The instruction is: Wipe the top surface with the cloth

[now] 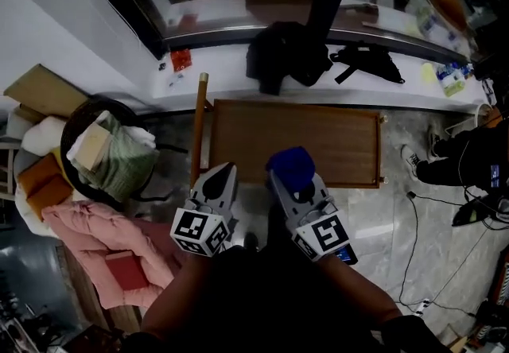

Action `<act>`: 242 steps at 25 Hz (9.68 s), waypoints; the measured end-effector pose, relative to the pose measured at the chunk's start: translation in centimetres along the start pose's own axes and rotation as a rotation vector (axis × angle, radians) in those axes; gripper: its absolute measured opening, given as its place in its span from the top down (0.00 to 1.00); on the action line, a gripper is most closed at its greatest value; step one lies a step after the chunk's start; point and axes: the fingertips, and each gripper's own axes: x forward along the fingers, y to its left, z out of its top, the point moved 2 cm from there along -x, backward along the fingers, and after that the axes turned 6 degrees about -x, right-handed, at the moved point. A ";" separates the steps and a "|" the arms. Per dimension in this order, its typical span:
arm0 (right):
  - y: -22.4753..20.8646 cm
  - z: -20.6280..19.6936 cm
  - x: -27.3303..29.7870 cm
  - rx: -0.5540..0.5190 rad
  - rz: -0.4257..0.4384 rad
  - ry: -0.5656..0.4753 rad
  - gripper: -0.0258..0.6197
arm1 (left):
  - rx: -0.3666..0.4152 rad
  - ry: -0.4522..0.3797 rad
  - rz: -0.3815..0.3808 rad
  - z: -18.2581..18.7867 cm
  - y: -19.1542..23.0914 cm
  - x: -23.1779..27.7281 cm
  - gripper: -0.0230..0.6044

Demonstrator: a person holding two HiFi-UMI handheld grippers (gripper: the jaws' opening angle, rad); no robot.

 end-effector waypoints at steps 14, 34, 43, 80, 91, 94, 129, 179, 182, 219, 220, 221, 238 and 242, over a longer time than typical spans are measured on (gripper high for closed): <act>-9.6 -5.0 9.4 0.114 0.108 0.180 0.89 | -0.007 0.183 0.197 1.9 5.2 9.7 0.95; -7.2 -18.9 24.9 0.335 0.132 0.522 0.89 | -0.061 0.575 0.257 0.5 15.9 16.1 0.95; -5.7 -23.3 29.0 0.384 0.180 0.603 0.89 | -0.083 0.595 0.286 1.5 18.7 16.8 0.95; -15.2 -28.7 19.9 0.292 0.016 0.886 0.89 | -0.097 0.715 0.286 -7.3 13.2 23.1 0.95; -22.6 -28.2 11.8 0.281 -0.086 0.896 0.89 | -0.094 0.779 0.233 -11.9 6.6 27.9 0.95; -24.5 -28.1 9.6 0.282 -0.111 0.900 0.89 | -0.073 0.792 0.210 -13.1 4.1 29.4 0.95; -42.9 -27.6 -9.6 0.247 -0.530 1.047 0.89 | 0.012 0.887 -0.008 -19.4 -12.1 37.6 0.95; -0.7 -29.5 28.3 0.313 0.054 0.842 0.89 | -0.095 0.625 0.387 -1.3 19.8 11.0 0.95; -1.3 -29.4 27.9 0.279 0.054 0.849 0.89 | -0.101 0.637 0.379 -2.0 19.3 11.6 0.95; -26.2 -29.0 0.9 0.350 -0.274 0.897 0.89 | -0.002 0.766 0.257 -15.6 0.7 27.0 0.95; -27.0 -28.9 0.2 0.351 -0.288 0.898 0.89 | 0.000 0.771 0.247 -15.8 0.1 27.5 0.95; -27.7 -28.9 -0.7 0.353 -0.303 0.900 0.89 | 0.002 0.776 0.237 -16.1 -0.5 27.9 0.95; -37.0 -27.8 -11.5 0.269 -0.530 0.988 0.89 | 0.030 0.822 0.073 -19.5 -9.4 30.9 0.95; -37.4 -27.8 -12.7 0.259 -0.584 1.045 0.89 | 0.024 0.815 0.068 -19.2 -9.6 30.5 0.95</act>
